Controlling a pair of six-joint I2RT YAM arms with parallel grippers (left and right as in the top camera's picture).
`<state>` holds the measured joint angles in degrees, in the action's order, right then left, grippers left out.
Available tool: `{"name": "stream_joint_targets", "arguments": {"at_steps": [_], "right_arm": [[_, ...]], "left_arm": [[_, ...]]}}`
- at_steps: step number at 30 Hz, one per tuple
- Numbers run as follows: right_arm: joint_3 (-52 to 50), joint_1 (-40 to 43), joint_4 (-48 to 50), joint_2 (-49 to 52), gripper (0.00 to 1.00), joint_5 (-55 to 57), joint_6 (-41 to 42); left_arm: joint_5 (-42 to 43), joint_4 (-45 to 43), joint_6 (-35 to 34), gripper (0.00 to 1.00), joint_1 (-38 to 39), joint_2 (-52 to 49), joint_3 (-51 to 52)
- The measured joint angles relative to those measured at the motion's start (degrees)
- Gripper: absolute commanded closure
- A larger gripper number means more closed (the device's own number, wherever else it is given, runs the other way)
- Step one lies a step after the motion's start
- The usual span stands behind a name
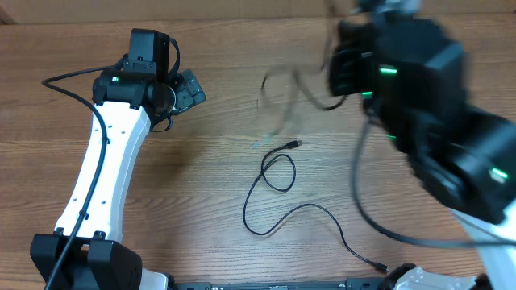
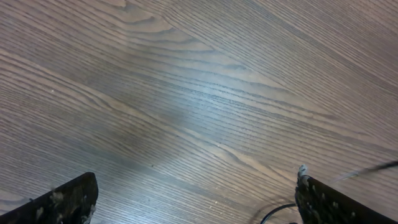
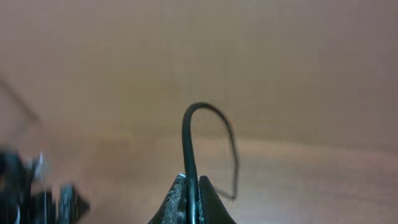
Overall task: Untangle cables
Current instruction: 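Lift the right gripper with the cable up and off to the right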
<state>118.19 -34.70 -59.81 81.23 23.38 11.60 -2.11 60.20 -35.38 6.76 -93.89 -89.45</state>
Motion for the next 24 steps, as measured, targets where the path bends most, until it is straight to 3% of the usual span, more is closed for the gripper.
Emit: {"name": "stream_joint_targets", "arguments": {"at_steps": [9, 24], "right_arm": [[0.70, 11.34, 5.62, -5.01, 0.96, 6.08, 0.15], [0.70, 31.63, 8.04, -0.83, 0.96, 11.56, 0.22]], "left_arm": [[0.00, 0.00, 0.00, 0.00, 0.00, 0.00, 0.00], [0.02, 0.00, 0.00, 0.00, 0.00, 0.00, 0.00]]}}
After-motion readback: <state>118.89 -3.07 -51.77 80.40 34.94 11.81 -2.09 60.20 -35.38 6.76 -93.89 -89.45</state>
